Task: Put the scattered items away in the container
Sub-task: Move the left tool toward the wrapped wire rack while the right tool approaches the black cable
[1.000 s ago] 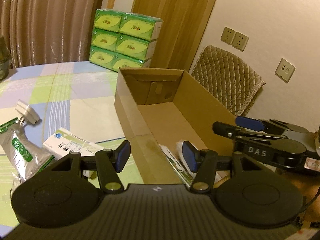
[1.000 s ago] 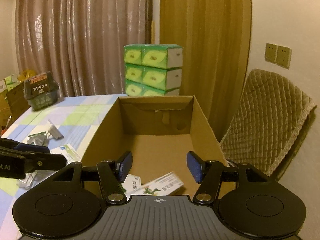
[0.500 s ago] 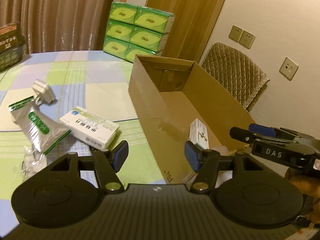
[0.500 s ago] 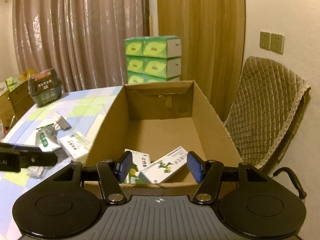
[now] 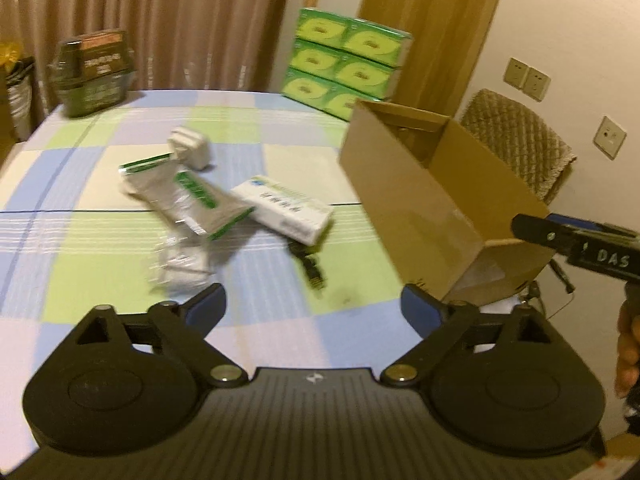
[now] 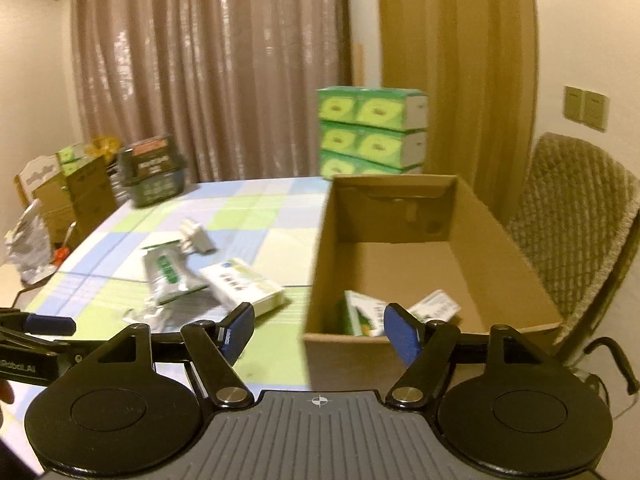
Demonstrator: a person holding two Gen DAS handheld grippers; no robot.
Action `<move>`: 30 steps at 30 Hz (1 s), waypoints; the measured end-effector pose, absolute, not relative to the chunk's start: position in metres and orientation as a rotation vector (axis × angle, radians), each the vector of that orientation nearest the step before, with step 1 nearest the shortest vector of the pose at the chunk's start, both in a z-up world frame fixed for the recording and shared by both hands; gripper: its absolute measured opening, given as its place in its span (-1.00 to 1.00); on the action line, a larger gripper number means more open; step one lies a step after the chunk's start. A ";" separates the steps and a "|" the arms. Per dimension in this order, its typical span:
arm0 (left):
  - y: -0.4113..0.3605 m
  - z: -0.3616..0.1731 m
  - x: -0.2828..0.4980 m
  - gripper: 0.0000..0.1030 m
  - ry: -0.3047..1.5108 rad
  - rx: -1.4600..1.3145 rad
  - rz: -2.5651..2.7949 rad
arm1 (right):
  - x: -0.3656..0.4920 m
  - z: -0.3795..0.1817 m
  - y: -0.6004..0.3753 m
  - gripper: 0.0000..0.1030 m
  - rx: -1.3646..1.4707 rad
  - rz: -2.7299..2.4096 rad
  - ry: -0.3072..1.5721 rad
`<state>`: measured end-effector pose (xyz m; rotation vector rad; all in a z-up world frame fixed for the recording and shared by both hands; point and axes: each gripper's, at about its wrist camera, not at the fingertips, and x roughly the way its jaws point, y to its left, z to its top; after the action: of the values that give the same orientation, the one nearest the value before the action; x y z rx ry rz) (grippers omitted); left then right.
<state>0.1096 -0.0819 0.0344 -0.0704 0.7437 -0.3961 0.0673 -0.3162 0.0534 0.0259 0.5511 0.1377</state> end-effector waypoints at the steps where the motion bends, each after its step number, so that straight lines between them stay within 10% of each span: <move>1: -0.077 0.034 0.106 0.88 0.739 -0.059 -0.382 | 0.066 0.053 -0.310 0.35 0.019 0.149 0.552; 30: 0.005 0.007 0.101 0.97 0.788 -0.078 -0.241 | 0.081 0.004 -0.227 0.61 -0.081 0.285 0.676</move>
<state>0.1008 0.0049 0.0066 -0.0784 0.7879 -0.2408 0.0809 -0.2269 0.0043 -0.0813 0.6759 0.2849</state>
